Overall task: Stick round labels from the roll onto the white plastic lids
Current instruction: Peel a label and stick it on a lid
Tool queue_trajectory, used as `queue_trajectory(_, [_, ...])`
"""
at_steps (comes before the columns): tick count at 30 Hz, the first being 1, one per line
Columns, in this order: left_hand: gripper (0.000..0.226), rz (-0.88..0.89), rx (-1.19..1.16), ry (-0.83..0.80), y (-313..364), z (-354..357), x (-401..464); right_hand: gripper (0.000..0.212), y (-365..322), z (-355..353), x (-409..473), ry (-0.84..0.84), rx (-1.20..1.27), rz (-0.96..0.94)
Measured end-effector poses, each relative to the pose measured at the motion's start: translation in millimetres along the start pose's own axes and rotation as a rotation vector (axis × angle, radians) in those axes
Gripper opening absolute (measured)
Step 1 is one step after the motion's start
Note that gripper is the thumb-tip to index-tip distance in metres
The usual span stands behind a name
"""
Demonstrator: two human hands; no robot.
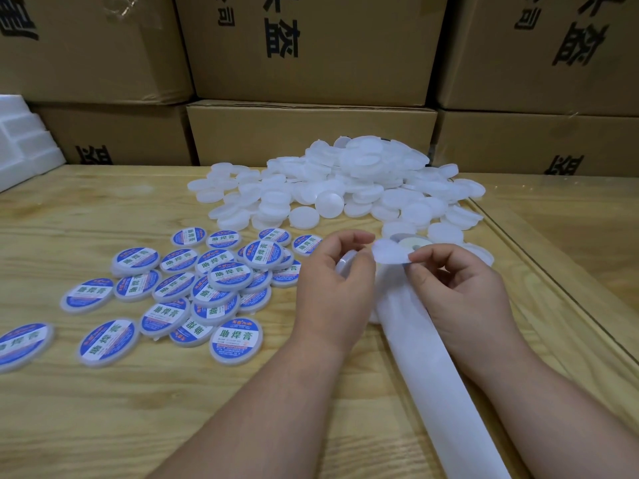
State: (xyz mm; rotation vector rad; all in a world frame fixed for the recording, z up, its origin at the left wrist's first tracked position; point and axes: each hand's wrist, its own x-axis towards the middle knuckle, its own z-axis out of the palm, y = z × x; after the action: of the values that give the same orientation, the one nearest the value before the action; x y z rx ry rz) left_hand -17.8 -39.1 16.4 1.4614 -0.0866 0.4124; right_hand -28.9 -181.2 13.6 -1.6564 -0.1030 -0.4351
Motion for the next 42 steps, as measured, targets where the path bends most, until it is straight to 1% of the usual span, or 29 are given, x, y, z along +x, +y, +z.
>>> queue_trajectory(3, [0.025, 0.032, -0.125, -0.020, 3, -2, -2, 0.014, -1, -1, 1, 0.018, 0.043, 0.015])
queue_trajectory(5, [0.029, 0.035, -0.189, -0.015, 4, -4, -4, 0.009, -3, 0, 1, 0.024, 0.113, 0.053])
queue_trajectory(7, [0.032, 0.017, -0.218, 0.006, 5, -5, -4, 0.015, -5, -1, 3, 0.013, 0.228, 0.131])
queue_trajectory(9, [0.032, -0.004, -0.252, 0.022, 7, -6, -3, 0.018, -7, -5, 6, -0.029, 0.388, 0.266])
queue_trajectory(12, [0.024, -0.078, -0.339, 0.035, 9, -4, -2, 0.017, -10, -13, 12, -0.191, 0.672, 0.520])
queue_trajectory(14, [0.017, -0.165, -0.391, 0.039, 11, -5, 0, 0.021, -13, -19, 14, -0.304, 0.808, 0.637])
queue_trajectory(16, [0.015, -0.235, -0.434, 0.042, 11, -5, 3, 0.029, -14, -23, 15, -0.397, 0.872, 0.688])
queue_trajectory(19, [0.028, -0.269, -0.489, 0.003, 10, -6, 7, 0.037, -14, -28, 17, -0.514, 0.940, 0.739])
queue_trajectory(22, [0.034, -0.300, -0.551, -0.031, 9, -6, 8, 0.042, -12, -31, 18, -0.623, 1.018, 0.778])
queue_trajectory(26, [0.034, -0.344, -0.604, -0.062, 9, -6, 7, 0.046, -11, -33, 19, -0.701, 1.038, 0.809])
queue_trajectory(30, [0.033, -0.345, -0.614, -0.108, 6, -7, 7, 0.056, -10, -33, 19, -0.731, 1.025, 0.841])
queue_trajectory(33, [0.032, -0.339, -0.618, -0.121, 6, -7, 8, 0.054, -10, -33, 20, -0.768, 1.004, 0.839])
queue_trajectory(35, [0.027, -0.322, -0.604, -0.125, 7, -7, 7, 0.054, -10, -34, 20, -0.775, 1.009, 0.841])
queue_trajectory(42, [0.030, -0.305, -0.564, -0.130, 7, -5, 7, 0.058, -10, -35, 21, -0.785, 1.004, 0.842])
